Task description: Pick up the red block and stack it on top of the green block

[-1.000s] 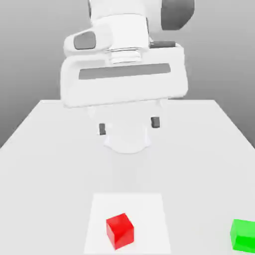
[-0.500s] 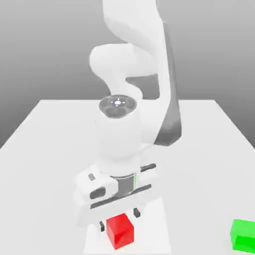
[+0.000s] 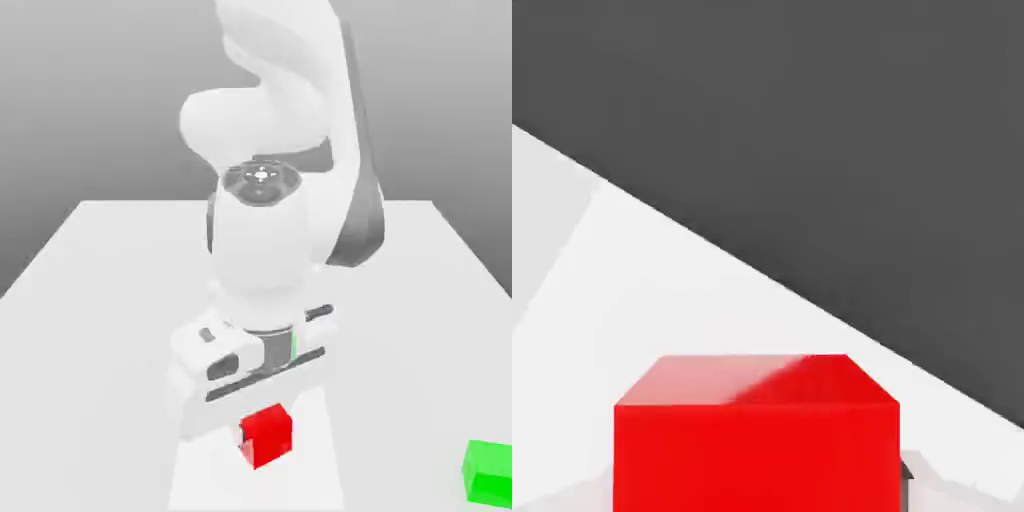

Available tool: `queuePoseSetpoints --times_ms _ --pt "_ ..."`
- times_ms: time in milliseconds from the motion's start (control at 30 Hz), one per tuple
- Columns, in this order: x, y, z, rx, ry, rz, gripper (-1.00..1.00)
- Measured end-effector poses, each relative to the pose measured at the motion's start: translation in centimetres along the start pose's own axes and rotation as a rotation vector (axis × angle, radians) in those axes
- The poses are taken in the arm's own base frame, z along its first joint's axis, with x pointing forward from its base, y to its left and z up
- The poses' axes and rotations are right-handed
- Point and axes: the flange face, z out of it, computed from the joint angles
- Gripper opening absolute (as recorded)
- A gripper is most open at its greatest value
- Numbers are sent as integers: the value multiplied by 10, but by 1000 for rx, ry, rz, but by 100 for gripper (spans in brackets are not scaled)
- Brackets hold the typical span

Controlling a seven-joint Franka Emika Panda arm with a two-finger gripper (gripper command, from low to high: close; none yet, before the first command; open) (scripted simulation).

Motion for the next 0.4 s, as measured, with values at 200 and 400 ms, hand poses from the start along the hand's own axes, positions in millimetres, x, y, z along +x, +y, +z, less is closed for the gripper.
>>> queuePoseSetpoints --times_ms 200,400 --pt "-14 -149 -8 -1 0 -413 -100" --pt "-23 -194 31 -1 1 -539 100"
